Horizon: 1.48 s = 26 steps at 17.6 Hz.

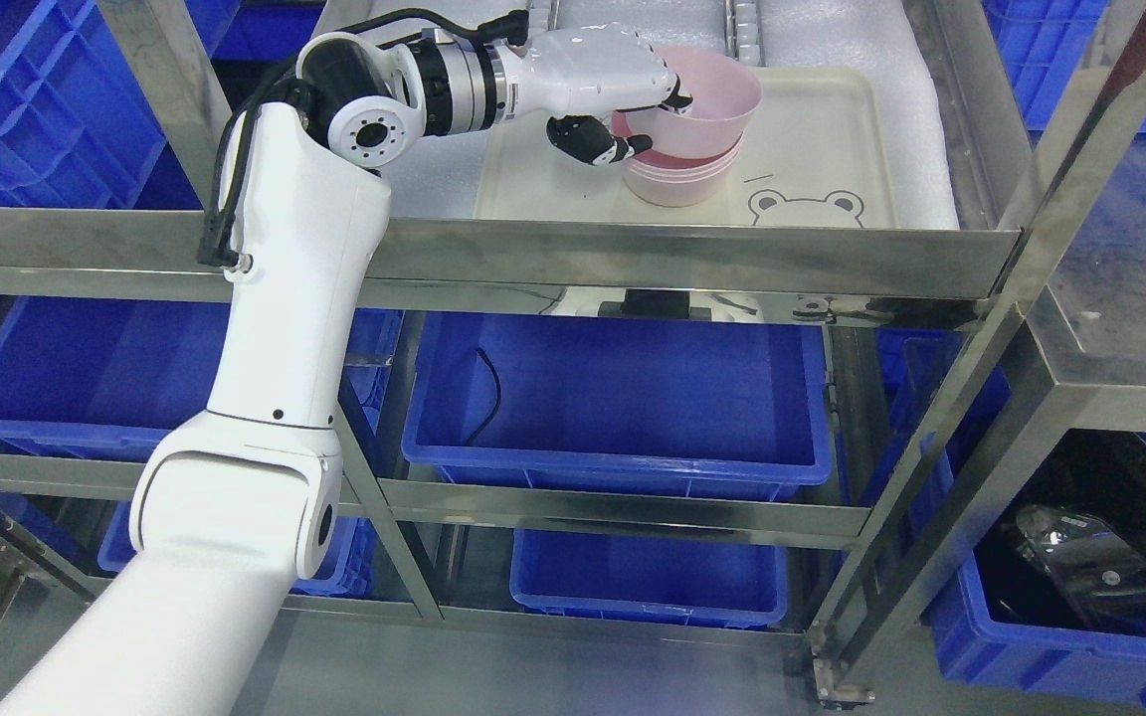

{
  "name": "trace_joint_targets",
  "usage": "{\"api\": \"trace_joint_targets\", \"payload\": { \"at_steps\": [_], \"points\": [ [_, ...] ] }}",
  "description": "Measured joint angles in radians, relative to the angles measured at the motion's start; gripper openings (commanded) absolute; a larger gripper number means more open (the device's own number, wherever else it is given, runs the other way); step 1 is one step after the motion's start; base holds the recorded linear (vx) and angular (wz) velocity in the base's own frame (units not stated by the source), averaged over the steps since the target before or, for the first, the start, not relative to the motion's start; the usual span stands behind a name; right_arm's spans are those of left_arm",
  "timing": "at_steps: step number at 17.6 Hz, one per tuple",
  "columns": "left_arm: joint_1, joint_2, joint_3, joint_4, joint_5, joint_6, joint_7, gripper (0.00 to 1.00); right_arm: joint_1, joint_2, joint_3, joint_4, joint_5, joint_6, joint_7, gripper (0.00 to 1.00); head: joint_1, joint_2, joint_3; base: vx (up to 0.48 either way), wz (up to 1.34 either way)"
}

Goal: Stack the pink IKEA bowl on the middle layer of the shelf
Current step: 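Open the left hand to release the stacked bowl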

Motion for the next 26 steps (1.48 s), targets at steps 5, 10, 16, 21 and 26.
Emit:
{"api": "trace_joint_targets", "payload": {
  "at_steps": [5,10,16,21,26],
  "points": [
    [-0.005,0.01,0.0,0.021,-0.023,0.0,0.001,0.54,0.0,0.0,0.0,0.0,0.0,0.0,0.001,1.0,0.0,0.0,0.0,0.0,0.0],
    [-0.008,0.019,0.014,0.029,-0.027,0.0,0.001,0.89,0.0,0.0,0.0,0.0,0.0,0.0,0.006,1.0,0.0,0.0,0.0,0.0,0.0],
    [-0.009,0.024,0.062,0.019,0.181,0.0,-0.014,0.91,0.0,0.0,0.0,0.0,0.0,0.0,0.0,1.0,0.0,0.0,0.0,0.0,0.0],
    [0.02,0.009,0.083,-0.022,0.513,0.059,0.036,0.96,0.0,0.0,0.0,0.0,0.0,0.0,-0.001,1.0,0.0,0.0,0.0,0.0,0.0],
    [0.154,-0.004,-0.037,-0.124,0.699,0.112,0.245,0.96,0.0,0.0,0.0,0.0,0.0,0.0,-0.001,1.0,0.0,0.0,0.0,0.0,0.0]
  ]
}}
